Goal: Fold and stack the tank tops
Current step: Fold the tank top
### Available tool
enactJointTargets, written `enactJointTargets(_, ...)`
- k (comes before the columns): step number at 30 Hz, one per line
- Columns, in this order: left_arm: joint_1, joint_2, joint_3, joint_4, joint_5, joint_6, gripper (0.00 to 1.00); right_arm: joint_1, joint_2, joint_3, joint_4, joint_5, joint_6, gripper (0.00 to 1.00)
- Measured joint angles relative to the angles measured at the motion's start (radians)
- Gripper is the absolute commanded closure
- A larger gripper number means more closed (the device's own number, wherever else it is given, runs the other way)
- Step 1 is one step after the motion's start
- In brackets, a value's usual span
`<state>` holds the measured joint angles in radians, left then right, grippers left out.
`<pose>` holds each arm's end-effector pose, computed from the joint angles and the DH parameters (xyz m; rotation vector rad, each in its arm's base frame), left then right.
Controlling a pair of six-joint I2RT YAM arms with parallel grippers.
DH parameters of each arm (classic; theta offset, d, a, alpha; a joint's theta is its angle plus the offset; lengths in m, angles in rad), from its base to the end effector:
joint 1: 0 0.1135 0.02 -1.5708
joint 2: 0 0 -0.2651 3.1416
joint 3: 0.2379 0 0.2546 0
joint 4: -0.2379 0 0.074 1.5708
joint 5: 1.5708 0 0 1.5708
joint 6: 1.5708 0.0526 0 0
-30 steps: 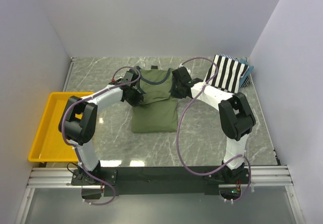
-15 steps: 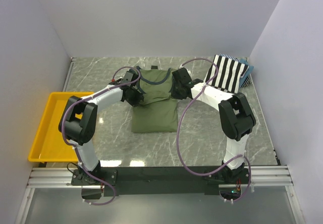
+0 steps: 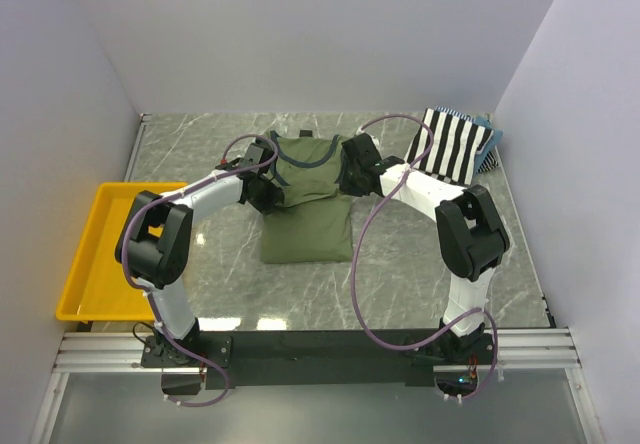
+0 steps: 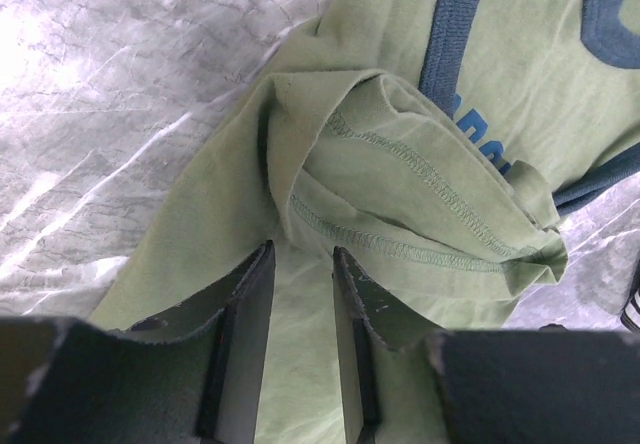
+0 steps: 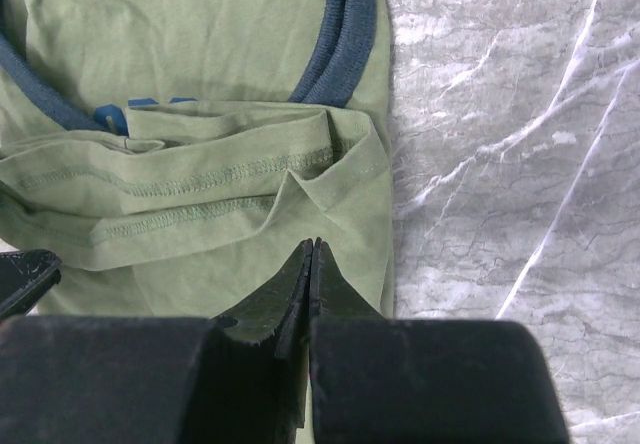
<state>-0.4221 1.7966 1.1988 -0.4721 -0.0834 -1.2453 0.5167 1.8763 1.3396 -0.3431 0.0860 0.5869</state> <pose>0.3469 -0.1510 0.1713 -1.1112 2.4731 -0.4375 0.3705 0.2053 0.1940 0.1256 2.4809 0.3776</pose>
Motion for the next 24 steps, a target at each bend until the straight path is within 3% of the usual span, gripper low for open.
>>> enactJointTargets(10, 0.000, 0.000, 0.000, 0.000, 0.002, 0.002, 0.71, 0.000, 0.000, -0.001, 0.000, 0.000, 0.000, 1.00)
enactJointTargets(24, 0.009, 0.021, 0.026, 0.004, 0.012, 0.005, 0.99, 0.000, 0.000, -0.006, 0.000, 0.000, 0.000, 1.00)
